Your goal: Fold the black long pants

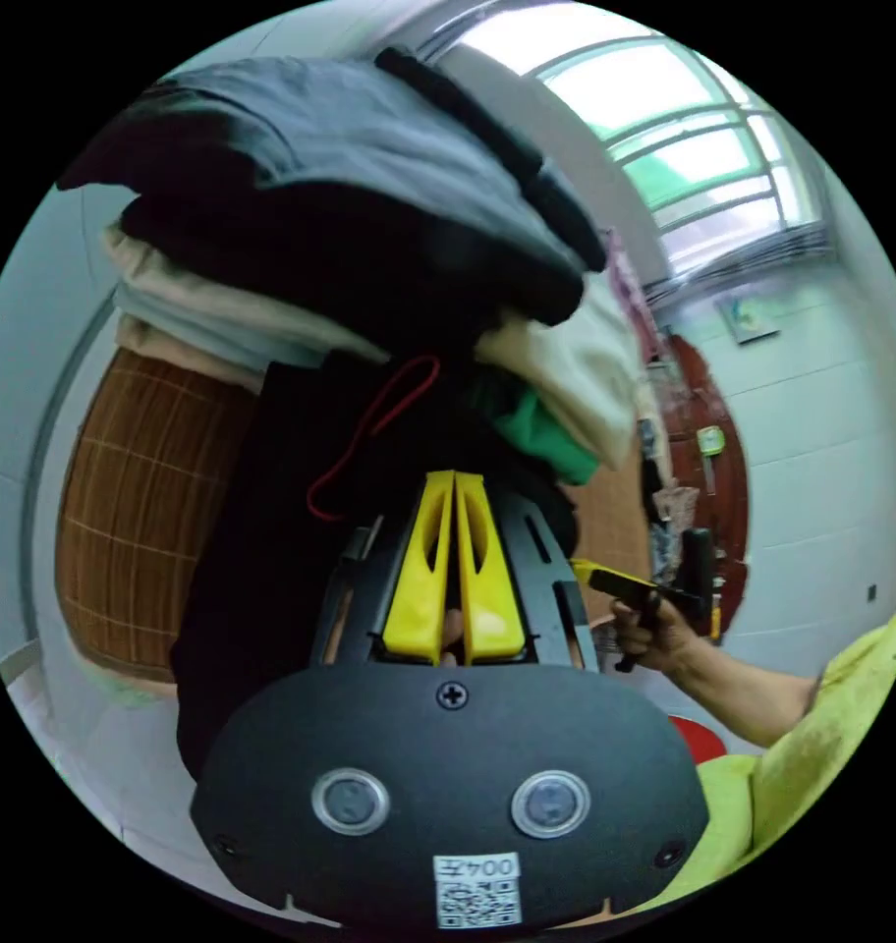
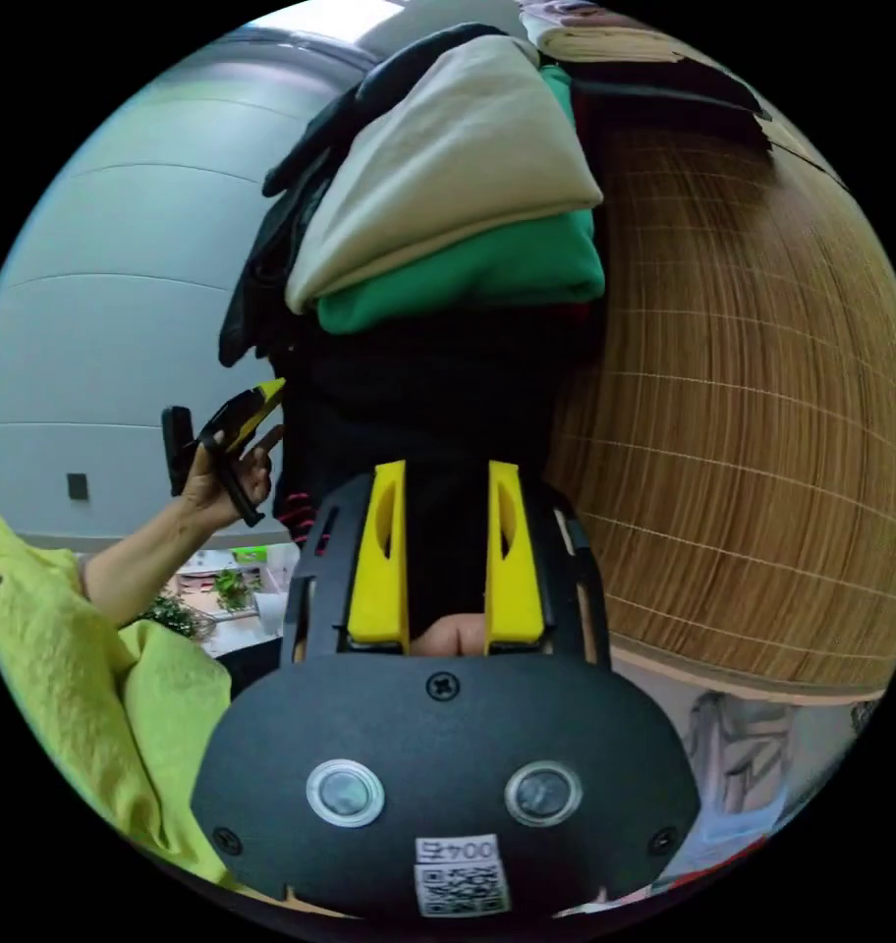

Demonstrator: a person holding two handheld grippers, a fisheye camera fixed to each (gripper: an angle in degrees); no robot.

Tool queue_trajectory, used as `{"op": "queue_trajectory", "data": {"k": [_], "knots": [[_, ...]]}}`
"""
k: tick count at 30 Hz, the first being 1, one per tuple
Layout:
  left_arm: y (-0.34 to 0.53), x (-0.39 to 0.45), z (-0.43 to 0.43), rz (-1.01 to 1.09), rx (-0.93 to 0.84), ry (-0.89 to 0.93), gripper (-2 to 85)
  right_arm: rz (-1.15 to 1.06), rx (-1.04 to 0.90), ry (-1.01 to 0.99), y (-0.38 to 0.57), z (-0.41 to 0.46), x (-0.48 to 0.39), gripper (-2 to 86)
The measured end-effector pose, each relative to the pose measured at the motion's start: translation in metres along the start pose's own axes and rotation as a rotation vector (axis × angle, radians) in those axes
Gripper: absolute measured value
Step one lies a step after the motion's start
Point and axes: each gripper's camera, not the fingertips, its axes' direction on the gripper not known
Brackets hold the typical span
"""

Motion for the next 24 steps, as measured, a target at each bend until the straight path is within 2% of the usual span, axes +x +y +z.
{"op": "queue_trajectory", "data": {"k": [2, 4, 6, 8, 10, 13, 19, 21, 24], "knots": [[-0.001, -0.006, -0.034, 0.016, 0.059, 0.054, 1.7, 0.038, 0.06, -0.126, 0.018, -0.013, 0.03, 22.3], [-0.005, -0.033, -0.077, 0.024, 0.104, -0.002, 4.4, 0.128, 0.09, -0.232, 0.028, -0.012, 0.064, 24.7], [-0.01, -0.062, -0.099, 0.038, 0.098, -0.058, 9.0, 0.159, 0.104, -0.252, 0.033, -0.004, 0.088, 26.7], [-0.021, -0.096, -0.108, 0.035, 0.007, -0.056, 13.1, 0.156, 0.064, -0.276, 0.028, 0.012, 0.108, 28.0], [-0.037, -0.137, -0.106, 0.032, -0.16, 0.06, 16.5, 0.144, 0.058, -0.289, 0.023, 0.02, 0.118, 28.8], [-0.054, -0.166, -0.099, 0.085, -0.312, 0.124, 19.2, 0.119, 0.03, -0.309, 0.014, 0.032, 0.132, 29.3], [-0.096, -0.182, -0.057, 0.171, -0.591, 0.298, 25.5, 0.056, -0.084, -0.32, -0.004, 0.049, 0.148, 29.2], [-0.108, -0.182, -0.047, 0.174, -0.618, 0.377, 26.1, 0.048, -0.107, -0.341, -0.006, 0.047, 0.157, 28.5], [-0.123, -0.173, -0.03, 0.238, -0.674, 0.401, 25.9, 0.026, -0.195, -0.389, -0.005, 0.055, 0.164, 26.6]]}}
